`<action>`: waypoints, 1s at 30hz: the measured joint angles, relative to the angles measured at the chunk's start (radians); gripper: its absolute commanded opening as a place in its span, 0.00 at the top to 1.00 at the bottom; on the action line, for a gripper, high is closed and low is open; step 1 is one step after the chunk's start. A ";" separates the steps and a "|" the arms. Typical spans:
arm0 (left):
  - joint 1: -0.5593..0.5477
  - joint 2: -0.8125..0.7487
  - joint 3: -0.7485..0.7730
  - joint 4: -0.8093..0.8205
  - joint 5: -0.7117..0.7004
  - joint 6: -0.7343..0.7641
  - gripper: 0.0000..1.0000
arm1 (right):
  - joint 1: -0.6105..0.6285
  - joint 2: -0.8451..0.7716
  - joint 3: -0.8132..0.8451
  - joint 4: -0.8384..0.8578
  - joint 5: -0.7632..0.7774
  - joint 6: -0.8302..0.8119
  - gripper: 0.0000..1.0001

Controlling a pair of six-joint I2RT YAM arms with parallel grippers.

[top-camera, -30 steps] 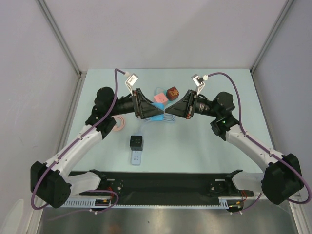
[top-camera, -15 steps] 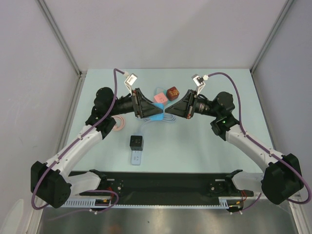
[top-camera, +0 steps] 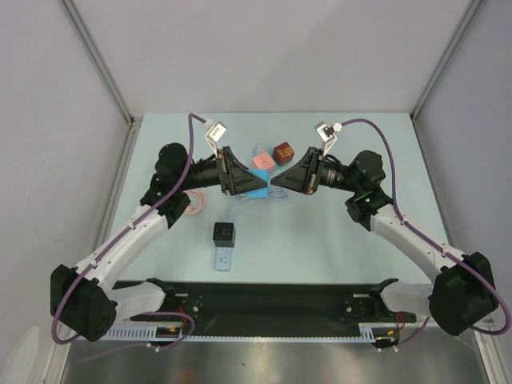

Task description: Insert the plug

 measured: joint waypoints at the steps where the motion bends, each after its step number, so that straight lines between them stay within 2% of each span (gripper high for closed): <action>1: 0.000 0.000 0.000 0.000 0.001 0.000 0.54 | 0.000 0.000 0.000 0.000 0.000 0.000 1.00; 8: 0.000 0.016 0.000 -0.003 0.010 0.000 0.54 | 0.000 0.002 0.000 0.000 0.000 0.000 1.00; 11: 0.000 0.025 0.000 -0.006 0.014 -0.001 0.60 | 0.000 0.006 0.000 0.000 0.000 0.000 1.00; 14: 0.000 0.029 0.000 -0.006 0.026 -0.003 0.81 | 0.000 0.014 0.000 -0.001 0.002 0.000 1.00; 15: 0.000 0.030 0.000 -0.005 0.031 -0.002 1.00 | 0.000 0.017 0.000 -0.002 0.004 0.000 1.00; 18: 0.000 0.036 0.000 0.006 0.042 -0.002 1.00 | 0.000 0.019 0.000 -0.002 0.008 0.000 0.98; 19: 0.000 0.038 0.000 0.010 0.047 -0.003 1.00 | 0.000 0.019 0.000 -0.002 0.007 0.000 0.84; 21: 0.001 0.041 0.000 0.017 0.056 -0.002 1.00 | -0.001 0.019 0.000 -0.002 0.008 0.006 0.64; 24: 0.001 0.042 0.002 0.006 0.078 0.012 1.00 | -0.010 0.019 -0.001 0.006 0.011 0.018 0.48; 25: 0.002 0.042 0.008 -0.012 0.084 0.030 1.00 | -0.018 0.019 -0.003 0.010 0.010 0.020 0.37; 26: 0.004 0.042 0.017 -0.034 0.085 0.049 1.00 | -0.026 0.018 -0.007 0.013 0.010 0.025 0.33; 27: 0.006 0.042 0.032 -0.066 0.089 0.072 1.00 | -0.039 0.016 -0.014 0.017 0.011 0.027 0.30; 28: 0.012 0.042 0.050 -0.099 0.090 0.101 1.00 | -0.053 0.013 -0.025 0.019 0.010 0.031 0.18; 30: 0.031 0.042 0.096 -0.193 0.087 0.175 1.00 | -0.091 -0.002 -0.048 0.018 0.007 0.042 0.09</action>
